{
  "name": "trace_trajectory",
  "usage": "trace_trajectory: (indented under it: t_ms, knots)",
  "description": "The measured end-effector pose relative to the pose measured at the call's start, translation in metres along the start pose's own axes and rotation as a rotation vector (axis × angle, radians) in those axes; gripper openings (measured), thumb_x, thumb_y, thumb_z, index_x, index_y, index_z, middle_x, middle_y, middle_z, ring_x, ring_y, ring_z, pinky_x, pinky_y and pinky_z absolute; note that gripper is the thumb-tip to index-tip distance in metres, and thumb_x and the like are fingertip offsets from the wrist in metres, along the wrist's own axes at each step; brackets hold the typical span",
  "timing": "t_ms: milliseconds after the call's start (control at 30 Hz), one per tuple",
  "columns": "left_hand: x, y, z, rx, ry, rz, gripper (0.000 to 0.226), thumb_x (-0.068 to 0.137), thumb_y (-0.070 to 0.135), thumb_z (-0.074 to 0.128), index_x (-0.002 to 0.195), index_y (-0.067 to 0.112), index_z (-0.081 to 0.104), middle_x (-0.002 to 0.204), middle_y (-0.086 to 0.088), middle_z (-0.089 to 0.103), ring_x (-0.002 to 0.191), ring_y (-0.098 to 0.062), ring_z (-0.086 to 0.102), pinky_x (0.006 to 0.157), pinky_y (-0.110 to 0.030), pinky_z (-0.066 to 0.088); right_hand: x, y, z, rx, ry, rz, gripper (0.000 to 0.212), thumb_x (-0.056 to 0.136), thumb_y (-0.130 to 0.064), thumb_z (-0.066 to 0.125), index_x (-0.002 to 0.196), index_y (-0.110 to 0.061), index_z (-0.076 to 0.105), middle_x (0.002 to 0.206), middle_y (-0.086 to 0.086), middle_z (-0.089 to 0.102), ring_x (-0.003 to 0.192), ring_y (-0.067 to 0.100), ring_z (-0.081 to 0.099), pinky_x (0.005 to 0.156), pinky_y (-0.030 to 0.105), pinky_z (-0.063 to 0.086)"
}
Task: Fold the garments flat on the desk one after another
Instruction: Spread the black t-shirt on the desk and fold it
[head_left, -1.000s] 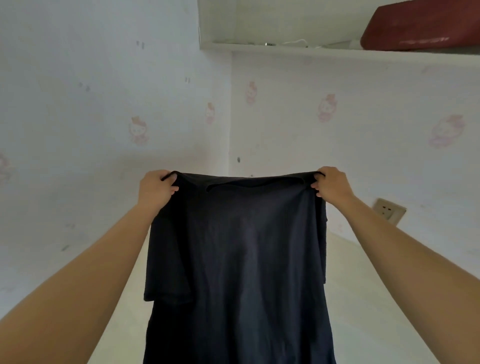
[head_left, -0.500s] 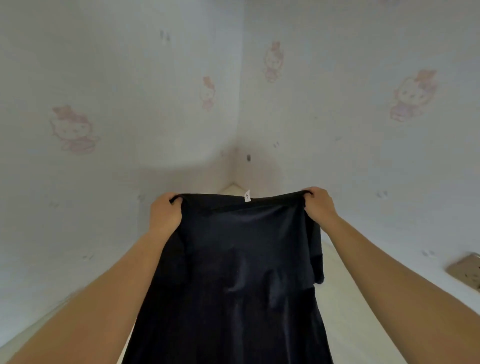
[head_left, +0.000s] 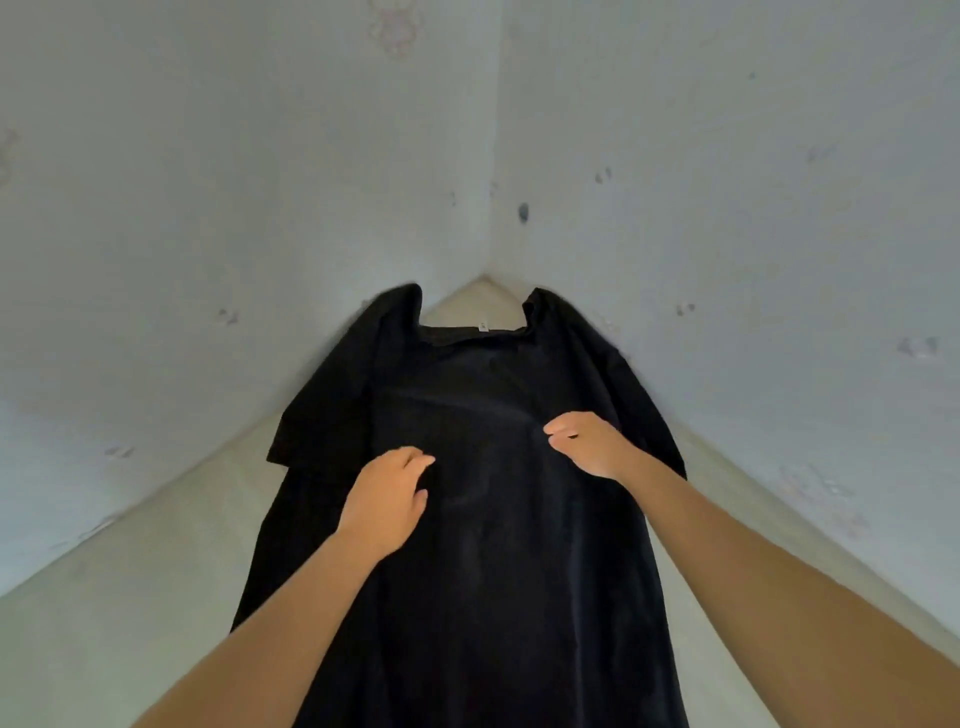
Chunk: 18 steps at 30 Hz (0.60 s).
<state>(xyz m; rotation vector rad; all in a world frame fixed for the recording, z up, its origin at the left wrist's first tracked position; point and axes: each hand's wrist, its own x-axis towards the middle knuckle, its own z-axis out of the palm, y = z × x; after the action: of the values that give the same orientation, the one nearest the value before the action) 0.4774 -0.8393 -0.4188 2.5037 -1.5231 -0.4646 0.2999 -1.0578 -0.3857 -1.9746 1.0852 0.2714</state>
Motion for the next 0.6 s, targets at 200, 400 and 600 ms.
trace_trajectory:
  t_ms: [200,400,600]
  knots:
    - [-0.105,-0.026,0.068,0.116,-0.117,0.017,0.06,0.096,0.044,0.045,0.15,0.031,0.022,0.16,0.002,0.017,0.147,-0.019,0.012,0.118,-0.041,0.015,-0.107,0.05,0.107,-0.259,0.142,-0.04,0.05,0.097,-0.031,0.051,0.144,-0.019,0.038,0.152,0.0,0.033,0.145,0.021,0.02,0.114,0.039,0.026]
    - [-0.209,-0.076,0.079,0.193,-0.242,0.079,0.082,0.079,0.08,0.028,0.15,0.039,0.022,0.159,0.005,0.018,0.146,-0.028,0.015,0.107,-0.063,0.022,-0.221,0.077,0.212,-0.502,-0.062,-0.147,0.089,0.081,-0.076,0.035,0.151,-0.039,-0.006,0.157,-0.012,-0.022,0.145,0.017,-0.021,0.117,0.04,-0.003]
    - [-0.265,-0.12,0.063,0.183,-0.256,0.008,0.083,0.076,0.084,0.033,0.149,0.048,0.016,0.16,0.009,0.008,0.146,-0.033,0.009,0.105,-0.065,0.023,-0.267,0.136,0.222,-0.477,0.207,0.002,0.076,0.083,-0.076,0.023,0.151,-0.042,0.012,0.161,-0.004,0.004,0.147,0.023,0.007,0.113,0.045,0.026]
